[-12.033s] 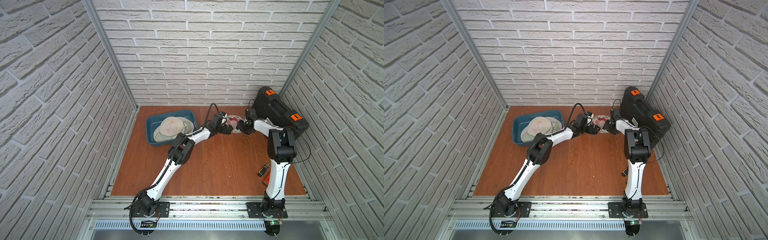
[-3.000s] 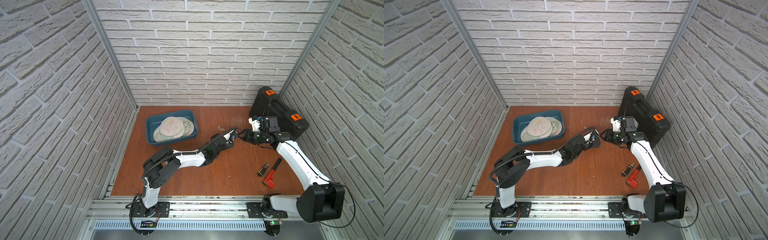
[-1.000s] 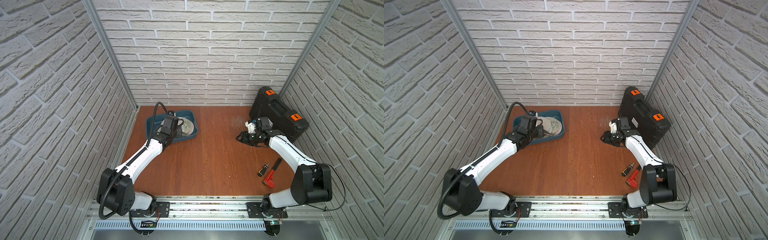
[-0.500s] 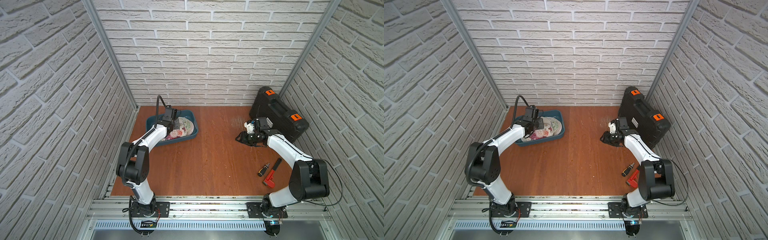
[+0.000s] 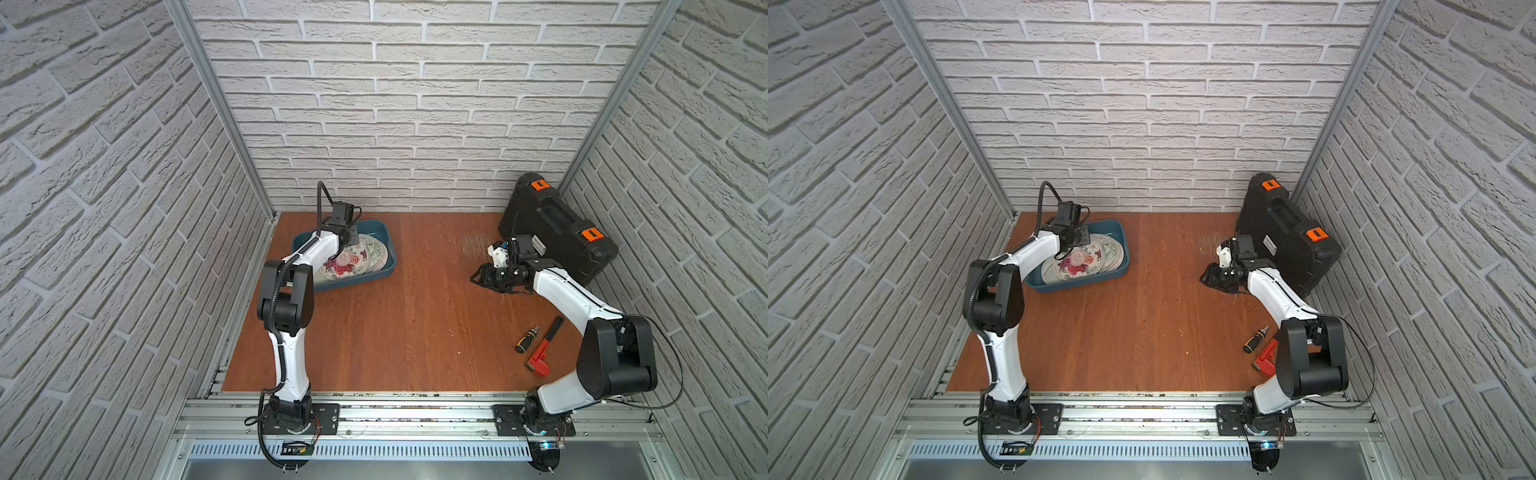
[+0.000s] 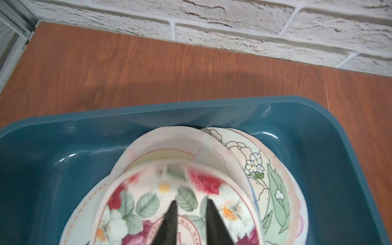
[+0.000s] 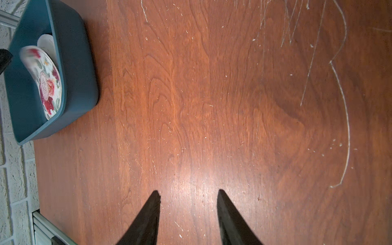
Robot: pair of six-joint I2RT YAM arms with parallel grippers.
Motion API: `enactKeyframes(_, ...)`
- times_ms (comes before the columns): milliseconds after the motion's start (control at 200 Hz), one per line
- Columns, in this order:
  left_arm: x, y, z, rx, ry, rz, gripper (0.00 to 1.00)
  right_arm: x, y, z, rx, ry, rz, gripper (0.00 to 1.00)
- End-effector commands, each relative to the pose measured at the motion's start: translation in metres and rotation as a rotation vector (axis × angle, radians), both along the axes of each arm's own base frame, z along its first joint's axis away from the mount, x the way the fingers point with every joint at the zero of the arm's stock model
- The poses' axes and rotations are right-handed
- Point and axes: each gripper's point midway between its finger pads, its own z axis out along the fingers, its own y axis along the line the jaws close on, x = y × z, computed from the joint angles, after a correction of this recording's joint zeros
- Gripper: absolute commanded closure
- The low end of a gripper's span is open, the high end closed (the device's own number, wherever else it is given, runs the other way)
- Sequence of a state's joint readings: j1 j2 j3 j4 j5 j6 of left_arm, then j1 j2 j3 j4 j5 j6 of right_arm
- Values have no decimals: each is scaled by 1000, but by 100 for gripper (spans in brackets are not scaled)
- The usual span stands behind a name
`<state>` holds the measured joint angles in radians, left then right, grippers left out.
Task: Put the coasters into the storage box
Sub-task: Place the coaster in the storage box, then reset both arms
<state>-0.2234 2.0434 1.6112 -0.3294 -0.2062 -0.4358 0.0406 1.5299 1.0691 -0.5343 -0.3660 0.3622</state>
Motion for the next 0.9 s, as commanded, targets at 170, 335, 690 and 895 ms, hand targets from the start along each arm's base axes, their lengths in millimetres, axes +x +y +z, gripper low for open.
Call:
enactKeyframes(170,-6,3,9,-13,-17,2,7,0,-2,3,-23,-22,3,55)
enactKeyframes(335,-23,9,21,-12,-42,16,2,1,-8,4,-62,-29,-3,52)
enactKeyframes(690,-111,37,49,131,-73,105,2,12,-51,11,-305,-120,-90,0)
enactKeyframes(895,-161,61,54,167,-125,177,2,21,-71,14,-426,-207,-134,0)
